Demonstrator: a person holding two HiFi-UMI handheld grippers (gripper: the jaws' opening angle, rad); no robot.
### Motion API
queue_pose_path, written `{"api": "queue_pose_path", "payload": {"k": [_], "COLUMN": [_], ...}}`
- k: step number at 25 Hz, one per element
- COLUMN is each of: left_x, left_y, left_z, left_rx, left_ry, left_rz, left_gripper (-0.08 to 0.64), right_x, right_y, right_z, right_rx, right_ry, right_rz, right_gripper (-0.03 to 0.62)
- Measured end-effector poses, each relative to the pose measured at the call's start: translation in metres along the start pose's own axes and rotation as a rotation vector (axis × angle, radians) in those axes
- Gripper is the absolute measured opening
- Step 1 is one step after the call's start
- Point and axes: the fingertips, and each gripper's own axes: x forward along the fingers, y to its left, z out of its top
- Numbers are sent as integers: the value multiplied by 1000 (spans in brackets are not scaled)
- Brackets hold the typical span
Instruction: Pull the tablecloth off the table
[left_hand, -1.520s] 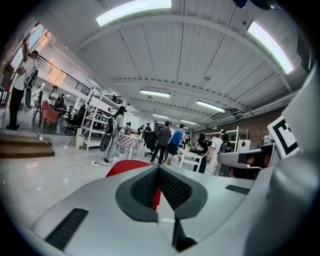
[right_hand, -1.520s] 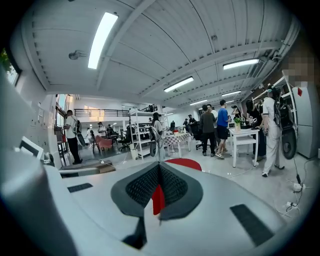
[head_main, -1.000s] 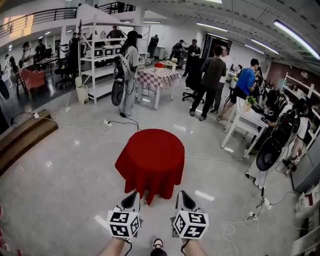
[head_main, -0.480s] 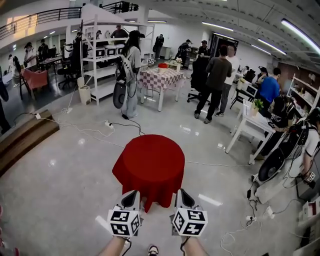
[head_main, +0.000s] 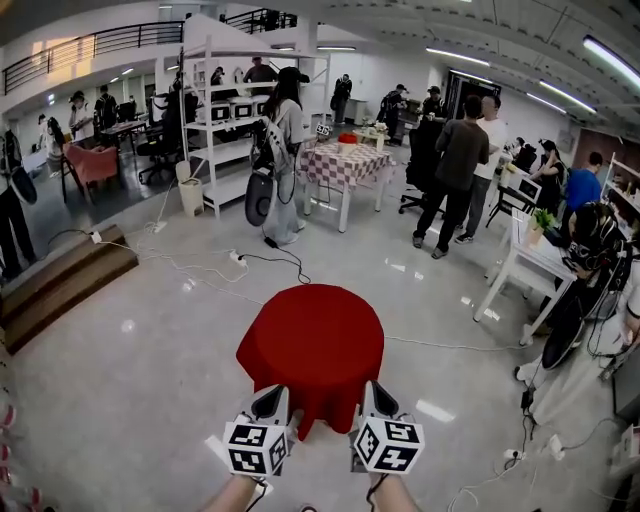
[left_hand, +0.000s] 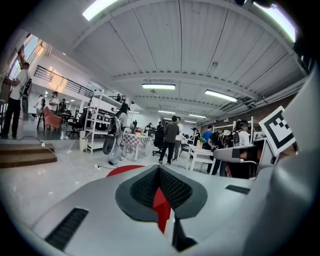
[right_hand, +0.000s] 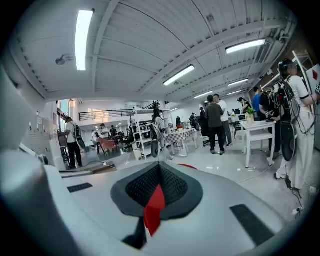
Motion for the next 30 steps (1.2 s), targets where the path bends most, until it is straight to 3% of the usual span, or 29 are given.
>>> {"api": "queue_pose_path", "payload": {"k": [8, 30], "left_x": [27, 61], "left_y": [-3, -1], "left_z": [5, -20], "left_rx": [-2, -11], "left_ry": [-2, 75], "left_rz": [33, 23], "left_gripper": [15, 15], "right_x": [25, 57], "right_y": [-20, -52], "right_z": [8, -16], "right_rx": [6, 56], "right_ry": [1, 85], "right_rz": [32, 15], "right_gripper": [25, 25]}}
